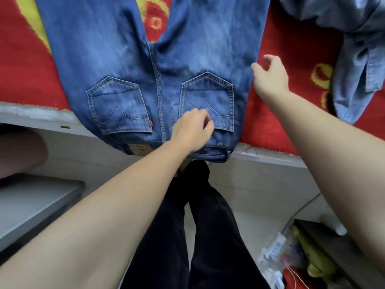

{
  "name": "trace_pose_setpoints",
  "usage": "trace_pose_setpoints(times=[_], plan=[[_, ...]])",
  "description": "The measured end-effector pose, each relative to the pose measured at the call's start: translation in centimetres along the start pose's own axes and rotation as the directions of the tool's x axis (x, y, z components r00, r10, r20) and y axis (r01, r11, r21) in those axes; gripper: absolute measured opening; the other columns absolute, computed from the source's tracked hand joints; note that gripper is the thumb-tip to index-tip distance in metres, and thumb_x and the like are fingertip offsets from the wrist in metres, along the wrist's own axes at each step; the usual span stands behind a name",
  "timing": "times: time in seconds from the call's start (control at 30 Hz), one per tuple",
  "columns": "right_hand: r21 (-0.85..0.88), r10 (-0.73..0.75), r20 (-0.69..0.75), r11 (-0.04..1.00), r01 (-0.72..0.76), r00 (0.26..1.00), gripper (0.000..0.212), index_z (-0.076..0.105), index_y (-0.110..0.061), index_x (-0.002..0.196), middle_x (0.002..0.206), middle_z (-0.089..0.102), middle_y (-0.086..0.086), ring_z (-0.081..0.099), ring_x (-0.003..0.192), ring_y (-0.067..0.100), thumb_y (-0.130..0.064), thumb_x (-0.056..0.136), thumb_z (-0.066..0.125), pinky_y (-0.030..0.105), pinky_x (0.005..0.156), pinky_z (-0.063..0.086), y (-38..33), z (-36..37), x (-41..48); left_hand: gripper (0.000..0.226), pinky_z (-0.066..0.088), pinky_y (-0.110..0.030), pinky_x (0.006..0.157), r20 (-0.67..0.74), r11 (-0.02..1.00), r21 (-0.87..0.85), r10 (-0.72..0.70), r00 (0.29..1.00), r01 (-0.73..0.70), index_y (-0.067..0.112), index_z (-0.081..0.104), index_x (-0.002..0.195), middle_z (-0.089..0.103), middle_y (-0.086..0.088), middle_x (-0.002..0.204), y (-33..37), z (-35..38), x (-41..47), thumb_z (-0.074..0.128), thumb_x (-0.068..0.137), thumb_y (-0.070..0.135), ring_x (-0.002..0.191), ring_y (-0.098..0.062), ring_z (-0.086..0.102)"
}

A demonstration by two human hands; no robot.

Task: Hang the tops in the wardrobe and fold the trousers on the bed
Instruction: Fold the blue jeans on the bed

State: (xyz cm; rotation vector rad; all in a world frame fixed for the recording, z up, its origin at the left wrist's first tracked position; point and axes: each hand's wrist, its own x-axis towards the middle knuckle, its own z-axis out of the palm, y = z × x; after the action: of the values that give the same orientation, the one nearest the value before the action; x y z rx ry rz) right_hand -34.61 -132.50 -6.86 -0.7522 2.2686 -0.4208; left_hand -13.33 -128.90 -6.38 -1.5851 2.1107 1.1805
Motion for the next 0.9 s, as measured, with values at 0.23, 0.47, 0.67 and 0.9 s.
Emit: trace_pose_setpoints(times=[0.23,0.47,0.67,0.9], plan=[[0.052,-0.091,0.079,0.995,0.088,0.993,0.046,0.052,-0.012,0.14,0.134,0.061,0.002,0.057,0.122,0.014,-0.032,0.098,0.054,0.026,0.107,0.038,-0.1,-0.2,2.4,0.077,0.041,-0.048,0.09,-0.021,0.963,0.138,-0.23,0.973,0.23,0.026,0.059,0.097,0.055,-0.005,0.116,3.7,3.3,2.6,0.045,0.063,0.094,0.115,-0.029,0.045],[0.079,-0.091,0.132,0.994,0.081,0.987,0.033,0.062,-0.02,0.127,0.123,0.064,0.002,0.063,0.11,0.022,-0.021,0.097,0.052,0.041,0.1,0.049,0.6,-0.2,3.1,0.117,0.039,-0.049,0.089,0.012,0.881,0.223,-0.431,0.902,0.418,0.009,0.049,0.13,0.046,-0.009,0.13,6.8,3.7,4.4,0.055,0.051,0.095,0.124,-0.028,0.038],[0.213,-0.066,0.178,0.977,0.028,0.982,0.03,0.067,-0.023,0.118,0.112,0.067,-0.006,0.067,0.107,0.016,-0.034,0.09,0.062,0.044,0.096,0.054,-1.0,-0.1,2.8,0.081,0.041,-0.046,0.091,0.058,0.898,0.053,-0.439,0.897,0.436,0.007,0.048,0.129,0.046,-0.013,0.134,6.6,3.3,4.3,0.063,0.071,0.061,0.127,-0.031,0.036],[0.288,-0.072,0.132,0.957,0.031,0.989,0.016,0.064,-0.018,0.103,0.1,0.066,0.001,0.06,0.089,0.02,-0.02,0.088,0.058,0.037,0.079,0.049,-7.3,1.7,1.9,0.025,0.037,-0.03,0.055,0.145,0.809,-0.521,-0.231,0.962,0.273,0.02,0.046,0.061,0.045,0.012,0.052,0.5,-2.6,2.1,0.069,0.072,0.023,0.056,-0.014,0.044]])
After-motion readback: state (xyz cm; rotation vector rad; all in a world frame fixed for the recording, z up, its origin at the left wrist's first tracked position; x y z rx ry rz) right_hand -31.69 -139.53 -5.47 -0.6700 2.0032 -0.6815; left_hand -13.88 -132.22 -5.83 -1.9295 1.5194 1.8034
